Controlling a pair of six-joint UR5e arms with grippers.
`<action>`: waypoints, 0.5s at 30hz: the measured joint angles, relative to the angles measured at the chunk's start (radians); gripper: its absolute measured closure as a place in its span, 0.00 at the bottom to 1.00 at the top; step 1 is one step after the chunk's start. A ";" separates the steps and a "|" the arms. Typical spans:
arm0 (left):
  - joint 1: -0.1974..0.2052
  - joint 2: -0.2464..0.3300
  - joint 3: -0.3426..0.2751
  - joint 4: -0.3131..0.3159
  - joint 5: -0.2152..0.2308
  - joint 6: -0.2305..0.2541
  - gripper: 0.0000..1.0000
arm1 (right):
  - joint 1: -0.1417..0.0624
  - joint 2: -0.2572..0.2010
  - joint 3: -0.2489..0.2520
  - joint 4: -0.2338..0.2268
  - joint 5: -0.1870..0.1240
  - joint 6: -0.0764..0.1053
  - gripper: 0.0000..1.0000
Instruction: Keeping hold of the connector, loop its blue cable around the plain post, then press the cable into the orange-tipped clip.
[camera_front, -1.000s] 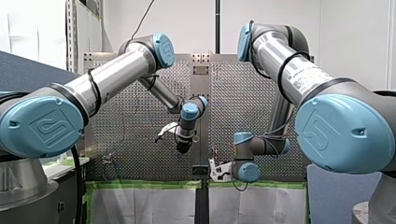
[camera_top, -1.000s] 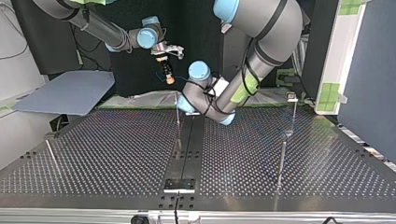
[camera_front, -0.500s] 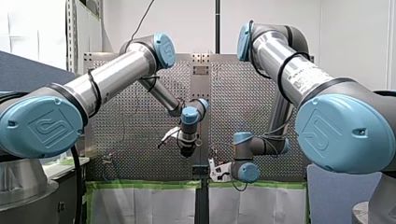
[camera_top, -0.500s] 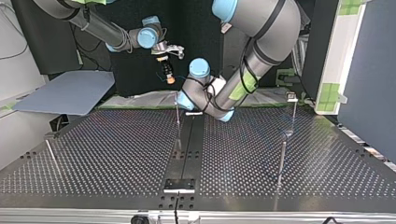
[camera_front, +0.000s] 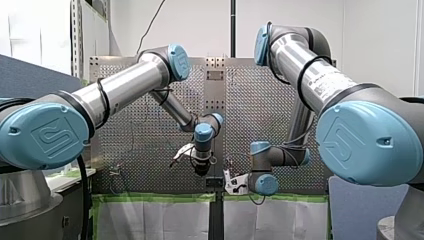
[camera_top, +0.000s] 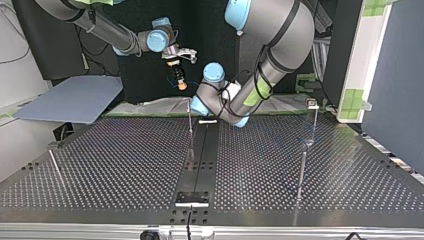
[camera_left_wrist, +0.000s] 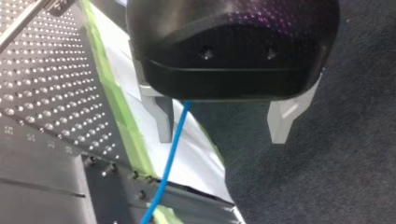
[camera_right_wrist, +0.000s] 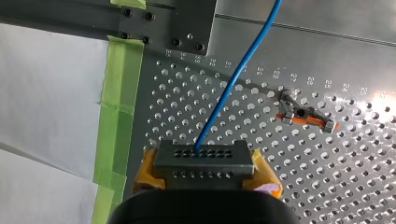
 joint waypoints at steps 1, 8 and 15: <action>0.000 -0.002 0.002 0.010 -0.001 -0.001 0.00 | 0.000 0.000 0.000 0.000 0.000 0.000 1.00; 0.004 -0.007 0.004 0.036 -0.006 -0.008 0.00 | 0.000 0.000 0.000 -0.003 -0.002 0.000 1.00; 0.011 -0.044 0.009 0.043 -0.025 -0.004 0.00 | 0.000 0.000 0.000 -0.003 -0.002 0.000 1.00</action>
